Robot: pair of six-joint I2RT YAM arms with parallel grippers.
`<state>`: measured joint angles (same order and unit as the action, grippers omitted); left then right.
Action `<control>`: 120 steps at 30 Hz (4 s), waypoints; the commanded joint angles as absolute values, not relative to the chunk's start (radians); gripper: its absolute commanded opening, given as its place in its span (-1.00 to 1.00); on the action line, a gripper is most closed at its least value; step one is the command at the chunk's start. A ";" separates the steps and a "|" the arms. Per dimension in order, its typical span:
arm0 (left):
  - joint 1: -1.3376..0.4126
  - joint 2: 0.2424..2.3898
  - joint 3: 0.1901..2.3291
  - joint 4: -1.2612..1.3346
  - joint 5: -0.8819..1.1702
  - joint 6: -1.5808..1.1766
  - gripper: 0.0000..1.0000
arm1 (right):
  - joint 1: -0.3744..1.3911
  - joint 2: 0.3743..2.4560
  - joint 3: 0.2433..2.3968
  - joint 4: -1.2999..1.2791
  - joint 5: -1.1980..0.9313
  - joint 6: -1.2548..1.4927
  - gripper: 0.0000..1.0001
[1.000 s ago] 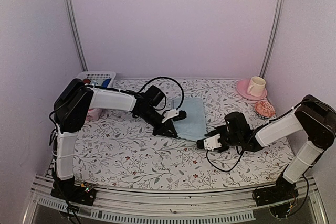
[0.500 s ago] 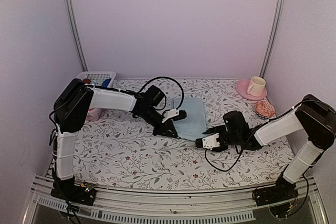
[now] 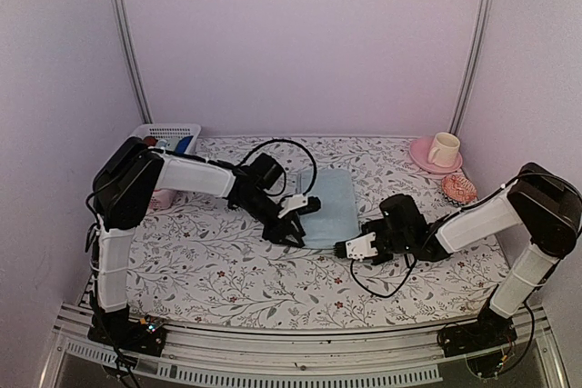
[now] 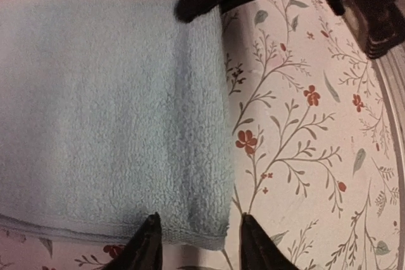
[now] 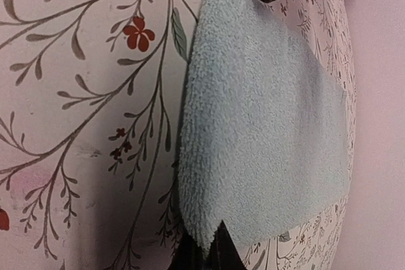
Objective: Roll the towels
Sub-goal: Pass from the left arm to the right, then roll the towel at the center of the board.
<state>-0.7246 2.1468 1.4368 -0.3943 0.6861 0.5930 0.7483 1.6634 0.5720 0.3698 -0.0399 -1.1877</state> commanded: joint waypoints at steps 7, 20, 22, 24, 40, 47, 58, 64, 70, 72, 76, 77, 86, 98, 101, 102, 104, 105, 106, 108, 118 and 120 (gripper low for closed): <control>-0.773 1.922 1.186 -0.193 0.520 0.614 0.94 | 0.734 1.644 0.760 -0.062 -0.231 -1.115 -0.94; -0.844 1.942 1.131 -0.036 0.399 0.663 0.94 | 0.615 1.690 0.929 -0.369 -0.472 -1.083 -0.93; -0.852 1.956 1.142 -0.042 0.400 0.667 0.94 | 0.601 1.711 0.957 -0.404 -0.489 -1.075 -0.93; -0.854 1.991 1.160 -0.052 0.407 0.667 0.90 | 0.579 1.735 0.983 -0.443 -0.518 -1.069 -0.92; -0.827 1.997 1.158 -0.009 0.496 0.619 0.05 | 0.516 1.888 1.146 -0.630 -0.597 -1.022 -0.91; -0.826 1.996 1.149 0.014 0.509 0.605 -0.06 | 0.493 1.954 1.200 -0.713 -0.613 -0.996 -0.91; -0.806 2.002 1.154 0.030 0.548 0.572 -0.64 | 0.453 1.971 1.298 -0.782 -0.683 -0.980 -0.91; -0.786 2.008 1.150 0.059 0.553 0.512 -0.73 | 0.445 1.982 1.315 -0.787 -0.674 -0.964 -0.91; -0.758 2.040 1.172 0.052 0.575 0.459 -0.90 | 0.438 2.002 1.334 -0.783 -0.663 -0.943 -0.89; -0.752 2.057 1.189 0.023 0.585 0.454 -0.93 | 0.437 2.014 1.340 -0.782 -0.660 -0.933 -0.88; -0.750 2.091 1.223 -0.018 0.586 0.445 -0.99 | 0.436 2.034 1.357 -0.774 -0.653 -0.913 -0.88; -0.749 2.099 1.228 -0.024 0.584 0.440 -1.00 | 0.436 2.039 1.361 -0.771 -0.647 -0.904 -0.88; -0.742 2.144 1.259 -0.032 0.522 0.383 -1.00 | 0.418 2.072 1.361 -0.710 -0.564 -0.829 -0.76; -0.732 2.171 1.286 -0.074 0.511 0.362 -1.00 | 0.416 2.000 1.318 -0.666 -0.519 -0.822 -0.13; -0.732 2.179 1.292 -0.083 0.509 0.360 -1.00 | 0.417 1.951 1.312 -0.668 -0.529 -0.837 -0.06; -0.732 2.181 1.295 -0.085 0.510 0.358 -1.00 | 0.416 1.935 1.310 -0.669 -0.531 -0.839 -0.04; -0.731 2.187 1.300 -0.089 0.514 0.356 -1.00 | 0.416 1.905 1.308 -0.669 -0.539 -0.847 -0.01; -0.730 2.190 1.304 -0.091 0.511 0.355 -1.00 | 0.414 1.891 1.306 -0.670 -0.545 -0.850 -0.01; -0.729 2.194 1.306 -0.096 0.512 0.355 -1.00 | 0.415 1.877 1.303 -0.671 -0.557 -0.853 -0.01; -0.730 2.197 1.307 -0.099 0.513 0.354 -1.00 | 0.415 1.849 1.298 -0.674 -0.597 -0.862 -0.01; -0.722 2.192 1.299 -0.096 0.507 0.338 -1.00 | 0.422 1.967 1.384 -0.822 -0.929 -0.939 -0.71; -0.720 2.195 1.301 -0.096 0.506 0.332 -1.00 | 0.432 1.995 1.394 -0.837 -0.941 -0.952 -0.77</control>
